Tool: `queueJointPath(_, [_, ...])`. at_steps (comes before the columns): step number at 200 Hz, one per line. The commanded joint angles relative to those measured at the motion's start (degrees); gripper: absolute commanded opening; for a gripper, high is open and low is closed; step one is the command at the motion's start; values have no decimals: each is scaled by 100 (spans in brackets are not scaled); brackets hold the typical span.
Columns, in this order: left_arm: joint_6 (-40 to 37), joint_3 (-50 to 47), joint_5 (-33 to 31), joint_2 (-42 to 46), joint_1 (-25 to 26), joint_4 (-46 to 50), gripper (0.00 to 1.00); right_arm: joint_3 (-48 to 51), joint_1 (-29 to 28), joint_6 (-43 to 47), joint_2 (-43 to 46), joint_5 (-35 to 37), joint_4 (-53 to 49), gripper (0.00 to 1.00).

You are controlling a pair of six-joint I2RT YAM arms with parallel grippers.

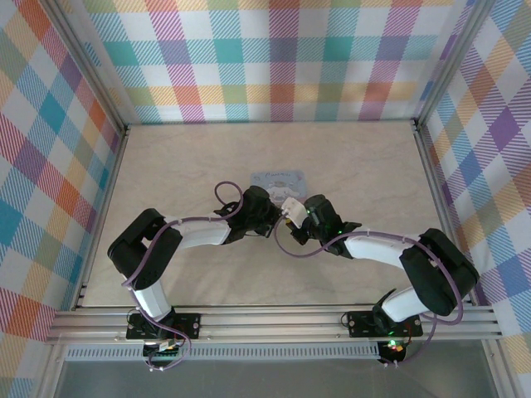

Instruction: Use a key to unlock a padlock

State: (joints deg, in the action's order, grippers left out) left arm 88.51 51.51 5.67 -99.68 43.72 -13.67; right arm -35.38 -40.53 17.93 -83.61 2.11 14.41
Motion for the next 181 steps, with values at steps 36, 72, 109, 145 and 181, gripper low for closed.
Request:
queueJointPath(36, [-126, -10, 290, 103, 50, -68, 6, 105, 74, -1092, -310, -415, 795, 0])
queueJointPath(72, [-436, -8, 244, 281, -30, 191, 20, 256, 254, -1864, -415, -728, 1063, 0])
queueJointPath(109, [-1073, 53, 322, 681, -282, 794, 34, 292, 300, -2226, -487, -895, 1138, 0])
queueJointPath(145, [-1831, 270, 443, 1046, -588, 1620, 55, 375, 336, -2492, -550, -969, 1357, 0])
queueJointPath(181, [-2614, 519, 483, 1369, -1116, 2448, 65, 369, 377, -2652, -562, -1080, 1381, 0])
